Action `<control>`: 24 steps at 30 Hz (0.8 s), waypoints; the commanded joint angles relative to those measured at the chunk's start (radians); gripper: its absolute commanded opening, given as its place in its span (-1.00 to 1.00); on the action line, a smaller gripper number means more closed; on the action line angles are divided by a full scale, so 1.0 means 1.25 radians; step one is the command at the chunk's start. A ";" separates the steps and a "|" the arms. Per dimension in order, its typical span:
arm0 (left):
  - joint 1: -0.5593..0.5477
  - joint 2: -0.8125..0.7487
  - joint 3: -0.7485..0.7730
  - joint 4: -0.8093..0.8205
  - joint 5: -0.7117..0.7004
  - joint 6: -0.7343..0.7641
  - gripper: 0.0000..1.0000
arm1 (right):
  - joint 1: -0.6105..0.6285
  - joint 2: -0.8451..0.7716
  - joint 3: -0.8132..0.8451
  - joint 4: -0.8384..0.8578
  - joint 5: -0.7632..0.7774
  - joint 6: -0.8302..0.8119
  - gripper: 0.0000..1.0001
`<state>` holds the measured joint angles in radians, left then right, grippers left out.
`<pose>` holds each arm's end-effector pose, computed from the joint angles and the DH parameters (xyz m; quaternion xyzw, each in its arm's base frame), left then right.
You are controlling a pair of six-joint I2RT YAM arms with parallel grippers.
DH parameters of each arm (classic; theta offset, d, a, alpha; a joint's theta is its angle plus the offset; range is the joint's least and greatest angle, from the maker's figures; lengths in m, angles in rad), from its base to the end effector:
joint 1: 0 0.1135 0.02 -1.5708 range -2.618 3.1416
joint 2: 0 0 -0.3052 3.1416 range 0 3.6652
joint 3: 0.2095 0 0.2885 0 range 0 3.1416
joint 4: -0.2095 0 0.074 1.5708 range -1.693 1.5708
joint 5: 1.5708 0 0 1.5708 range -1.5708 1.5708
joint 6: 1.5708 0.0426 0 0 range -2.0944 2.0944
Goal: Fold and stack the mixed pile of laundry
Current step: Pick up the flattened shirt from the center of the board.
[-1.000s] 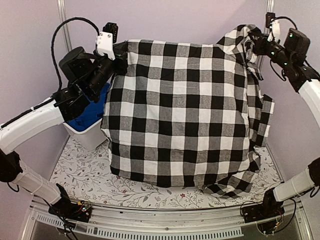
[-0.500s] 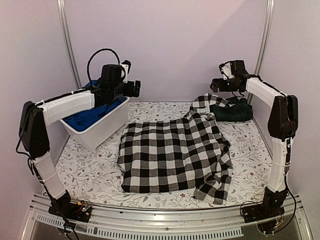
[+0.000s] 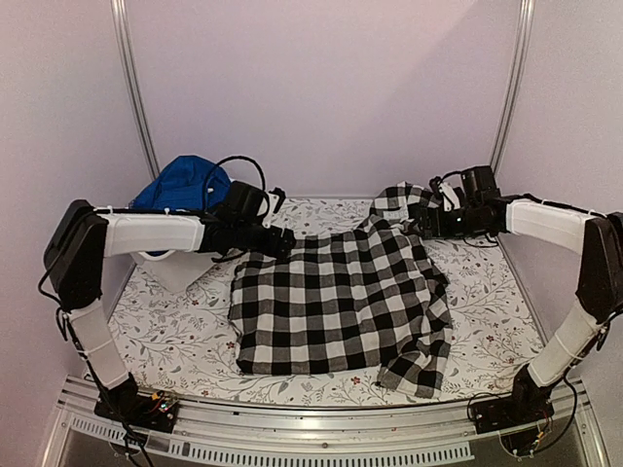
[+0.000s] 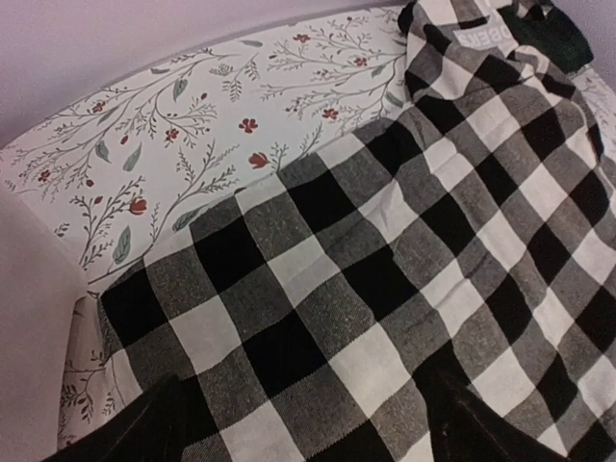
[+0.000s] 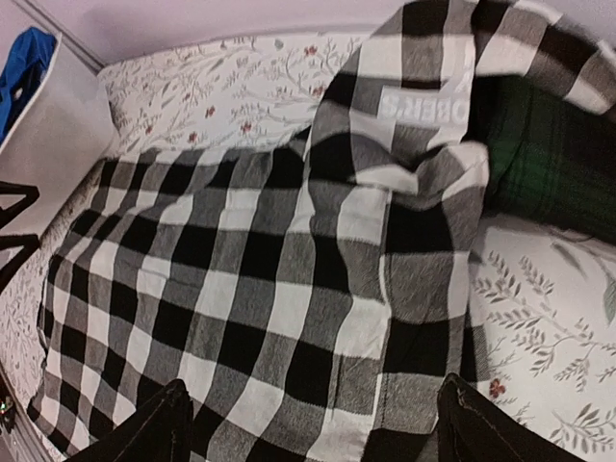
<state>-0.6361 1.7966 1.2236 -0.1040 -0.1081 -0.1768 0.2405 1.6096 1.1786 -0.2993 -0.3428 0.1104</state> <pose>0.3636 -0.2628 0.2355 0.1823 0.8821 -0.1259 0.4156 0.3834 0.1088 0.2790 -0.1279 0.8932 0.2235 0.3687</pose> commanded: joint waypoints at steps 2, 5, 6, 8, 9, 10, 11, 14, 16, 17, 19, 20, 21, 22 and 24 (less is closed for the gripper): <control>0.008 0.112 0.042 -0.070 -0.016 -0.039 0.58 | 0.013 0.068 -0.118 0.059 -0.050 0.052 0.67; 0.031 0.150 0.071 -0.058 -0.030 -0.051 0.51 | 0.013 0.106 -0.138 0.081 -0.046 0.063 0.61; 0.040 0.159 0.081 -0.049 -0.022 -0.053 0.49 | 0.013 0.129 -0.139 0.083 -0.042 0.067 0.59; 0.060 0.193 0.118 -0.051 -0.005 -0.054 0.37 | 0.010 0.166 -0.135 0.084 -0.032 0.076 0.57; 0.069 0.215 0.139 -0.060 -0.003 -0.055 0.29 | 0.007 0.193 -0.132 0.082 -0.027 0.084 0.56; 0.081 0.245 0.161 -0.066 0.003 -0.056 0.21 | 0.001 0.208 -0.129 0.081 -0.024 0.088 0.56; 0.090 0.271 0.184 -0.080 0.008 -0.056 0.14 | -0.006 0.225 -0.127 0.081 -0.022 0.095 0.56; 0.109 0.341 0.250 -0.112 0.016 -0.046 0.00 | -0.032 0.251 -0.118 0.088 -0.032 0.109 0.54; 0.119 0.391 0.301 -0.131 0.025 -0.033 -0.10 | -0.042 0.262 -0.095 0.084 -0.018 0.117 0.55; 0.124 0.419 0.332 -0.147 0.031 -0.027 -0.15 | -0.045 0.266 -0.077 0.077 -0.006 0.118 0.56; 0.134 0.473 0.399 -0.180 0.038 -0.017 -0.21 | -0.050 0.284 -0.036 0.055 -0.010 0.115 0.60; 0.140 0.499 0.437 -0.196 0.042 -0.013 -0.21 | -0.052 0.298 -0.015 0.044 -0.016 0.109 0.63; 0.147 0.528 0.477 -0.218 0.040 -0.011 -0.21 | -0.054 0.306 0.003 0.033 -0.017 0.105 0.65; 0.153 0.556 0.518 -0.240 0.035 -0.008 -0.22 | -0.057 0.316 0.019 0.024 -0.012 0.104 0.67; 0.170 0.609 0.626 -0.294 0.017 -0.001 -0.23 | -0.070 0.322 0.042 0.011 -0.002 0.102 0.69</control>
<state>-0.4667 2.4271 1.8381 -0.2974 -0.0834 -0.2039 0.1841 1.9617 1.1812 -0.2100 -0.3992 0.2398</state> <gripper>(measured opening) 0.388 0.837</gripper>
